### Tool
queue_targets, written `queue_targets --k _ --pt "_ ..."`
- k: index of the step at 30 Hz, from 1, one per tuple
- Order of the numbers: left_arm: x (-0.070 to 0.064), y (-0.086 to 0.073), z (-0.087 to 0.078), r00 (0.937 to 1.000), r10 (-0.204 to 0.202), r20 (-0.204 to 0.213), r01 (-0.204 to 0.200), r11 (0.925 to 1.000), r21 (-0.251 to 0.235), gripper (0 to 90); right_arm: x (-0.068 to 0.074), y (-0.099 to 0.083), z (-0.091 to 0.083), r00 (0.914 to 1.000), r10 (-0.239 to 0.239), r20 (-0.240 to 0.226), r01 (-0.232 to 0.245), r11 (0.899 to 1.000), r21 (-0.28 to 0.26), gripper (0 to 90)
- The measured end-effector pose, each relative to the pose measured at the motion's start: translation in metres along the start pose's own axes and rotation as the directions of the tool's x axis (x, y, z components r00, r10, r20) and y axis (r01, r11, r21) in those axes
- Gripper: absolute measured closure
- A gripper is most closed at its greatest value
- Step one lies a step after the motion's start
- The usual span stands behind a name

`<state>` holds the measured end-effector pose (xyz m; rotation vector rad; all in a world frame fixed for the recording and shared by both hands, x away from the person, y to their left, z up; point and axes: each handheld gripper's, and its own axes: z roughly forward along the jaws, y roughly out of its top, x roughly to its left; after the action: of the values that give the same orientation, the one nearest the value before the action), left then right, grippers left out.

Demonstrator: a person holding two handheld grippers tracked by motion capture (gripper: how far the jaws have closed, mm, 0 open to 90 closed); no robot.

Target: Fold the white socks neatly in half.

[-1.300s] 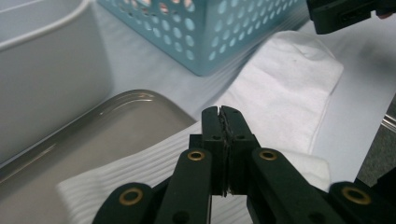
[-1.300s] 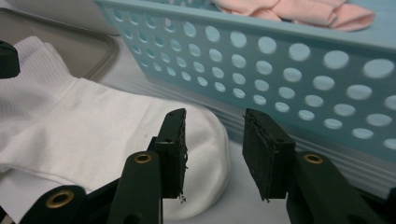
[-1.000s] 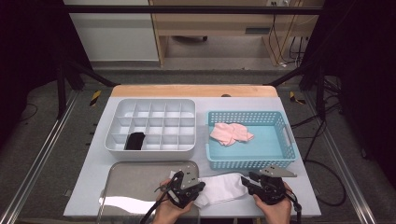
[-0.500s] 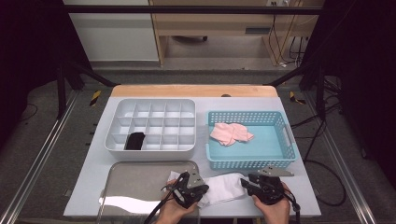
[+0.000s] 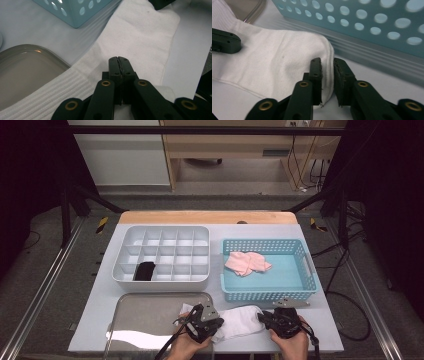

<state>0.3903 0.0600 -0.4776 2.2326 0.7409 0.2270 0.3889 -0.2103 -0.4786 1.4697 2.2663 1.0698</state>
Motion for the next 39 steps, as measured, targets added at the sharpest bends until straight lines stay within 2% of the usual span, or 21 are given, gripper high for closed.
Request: queue_targets --k 2,6,9,15,19,22,25,27,32,36,39 --pt "0.000 0.000 0.000 1.0000 -0.004 0.002 0.004 1.0000 0.000 88.5 0.000 0.000 -0.001 0.9998 0.019 -0.006 -0.019 1.000 -0.003 82.1" --pt "0.003 0.002 -0.005 0.9997 -0.022 0.014 0.022 0.9997 -0.006 86.4 0.000 0.002 -0.008 0.9995 0.023 -0.022 -0.023 0.999 -0.038 84.2" --pt "0.008 0.003 -0.018 0.9993 -0.033 0.015 0.034 0.9987 -0.037 85.3 0.003 0.004 -0.018 0.9989 0.015 -0.043 -0.019 0.996 -0.089 84.3" --pt "0.027 -0.003 -0.051 0.9957 -0.087 -0.032 0.084 0.9920 -0.094 83.8 0.012 0.009 -0.027 0.9966 -0.010 -0.082 -0.001 0.991 -0.136 84.2" --pt "0.047 -0.018 -0.075 0.9872 -0.133 -0.088 0.122 0.9847 -0.125 83.7 0.017 0.011 -0.030 0.9948 -0.022 -0.100 0.006 0.988 -0.156 84.1" --pt "0.061 -0.034 -0.088 0.9758 -0.178 -0.127 0.163 0.9787 -0.125 84.6 0.019 0.014 -0.033 0.9934 -0.028 -0.111 0.008 0.984 -0.179 84.3" --pt "0.071 -0.050 -0.094 0.9658 -0.204 -0.160 0.187 0.9757 -0.113 85.5 0.022 0.017 -0.037 0.9916 -0.040 -0.123 0.014 0.979 -0.201 84.4" --pt "0.074 -0.058 -0.094 0.9617 -0.218 -0.167 0.202 0.9735 -0.108 86.8 0.024 0.019 -0.038 0.9902 -0.051 -0.130 0.024 0.978 -0.207 84.4" --pt "0.074 -0.063 -0.087 0.9647 -0.217 -0.149 0.208 0.9752 -0.075 88.8 0.028 0.023 -0.036 0.9873 -0.068 -0.144 0.037 0.977 -0.208 84.4" --pt "0.070 -0.065 -0.081 0.9726 -0.188 -0.137 0.184 0.9821 -0.041 88.9 0.031 0.025 -0.036 0.9842 -0.070 -0.163 0.034 0.976 -0.215 84.5" --pt "0.067 -0.067 -0.080 0.9738 -0.183 -0.134 0.180 0.9830 -0.033 89.0 0.035 0.028 -0.037 0.9806 -0.078 -0.180 0.037 0.974 -0.222 84.7"
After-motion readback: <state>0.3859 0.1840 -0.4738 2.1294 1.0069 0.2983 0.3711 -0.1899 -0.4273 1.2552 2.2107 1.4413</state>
